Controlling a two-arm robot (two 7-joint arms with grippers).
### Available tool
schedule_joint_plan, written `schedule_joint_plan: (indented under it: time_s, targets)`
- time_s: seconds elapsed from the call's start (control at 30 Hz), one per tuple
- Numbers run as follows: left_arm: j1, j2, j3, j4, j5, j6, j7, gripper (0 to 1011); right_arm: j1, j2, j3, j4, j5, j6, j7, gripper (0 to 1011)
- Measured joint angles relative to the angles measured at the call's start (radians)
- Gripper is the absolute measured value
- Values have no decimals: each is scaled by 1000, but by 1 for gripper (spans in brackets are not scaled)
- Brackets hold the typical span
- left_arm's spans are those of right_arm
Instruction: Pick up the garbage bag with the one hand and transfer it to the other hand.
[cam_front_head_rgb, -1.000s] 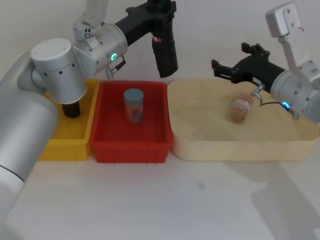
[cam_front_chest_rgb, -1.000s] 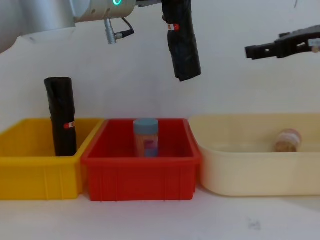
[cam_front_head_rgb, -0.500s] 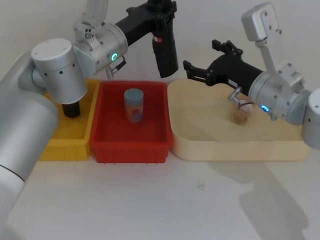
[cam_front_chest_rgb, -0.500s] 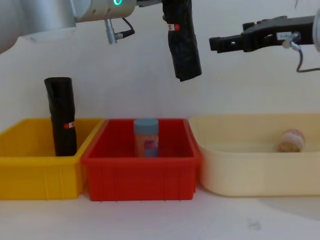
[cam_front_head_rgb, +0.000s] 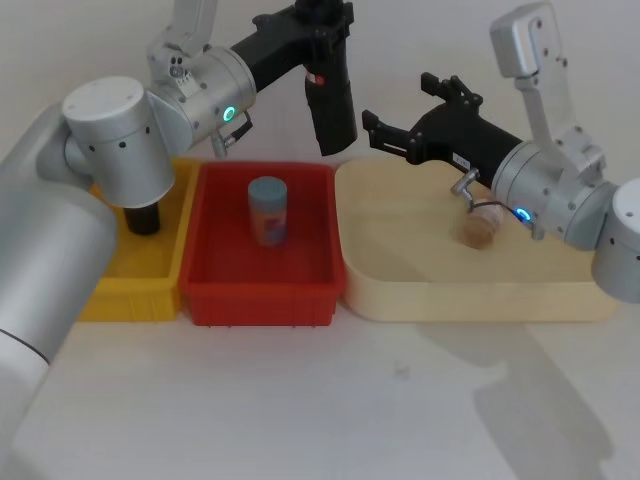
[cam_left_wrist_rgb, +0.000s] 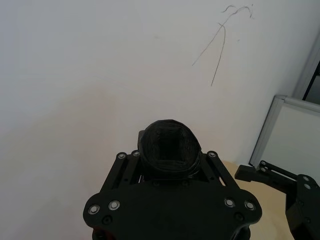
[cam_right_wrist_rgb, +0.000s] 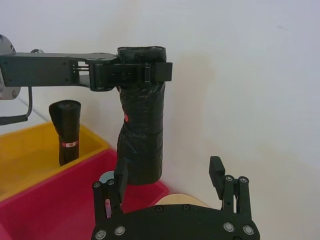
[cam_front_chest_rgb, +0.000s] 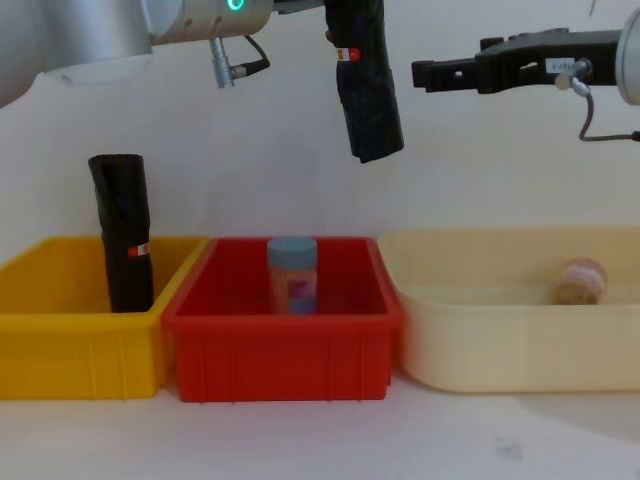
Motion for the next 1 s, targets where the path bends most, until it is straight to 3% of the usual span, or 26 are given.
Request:
schedule_joint_plan:
  time_s: [0.5, 1.0]
  targets:
    - [0, 0, 0, 0, 0, 0, 0, 374, 20, -30, -12, 42, 16, -11, 8, 1000]
    - [0, 0, 0, 0, 0, 0, 0, 374, 80, -70, -48, 109, -33, -17, -5, 1000]
